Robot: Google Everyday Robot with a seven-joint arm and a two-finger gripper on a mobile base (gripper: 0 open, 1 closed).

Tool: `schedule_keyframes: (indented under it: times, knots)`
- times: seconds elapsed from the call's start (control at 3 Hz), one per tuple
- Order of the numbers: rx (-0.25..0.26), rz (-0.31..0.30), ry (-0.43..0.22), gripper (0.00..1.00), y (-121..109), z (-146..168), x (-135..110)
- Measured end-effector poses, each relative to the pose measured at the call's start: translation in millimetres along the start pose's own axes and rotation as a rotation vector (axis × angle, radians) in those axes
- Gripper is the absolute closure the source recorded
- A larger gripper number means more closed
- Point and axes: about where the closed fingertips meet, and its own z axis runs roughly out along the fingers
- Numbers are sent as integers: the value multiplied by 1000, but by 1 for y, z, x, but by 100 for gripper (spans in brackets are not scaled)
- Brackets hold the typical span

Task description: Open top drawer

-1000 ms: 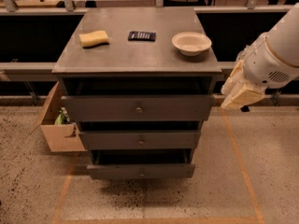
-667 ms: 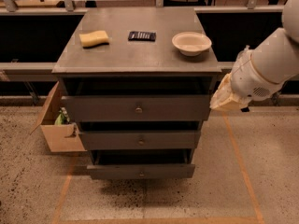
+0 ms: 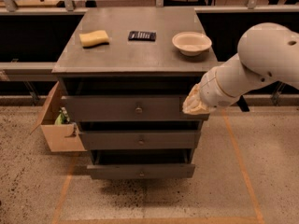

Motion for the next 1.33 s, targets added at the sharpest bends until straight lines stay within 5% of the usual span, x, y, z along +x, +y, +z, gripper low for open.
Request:
schedule_keyframes:
  times: [0.33,0.67,1.0,1.33]
  knots:
    - [-5,-39,-1,100,-6,37,-4]
    - [-17,-40,46,82,-14,34,-1]
    - [-62,-18,90,59,3,-7,-2]
    - [-91,-10,107,60,14,-18,-3]
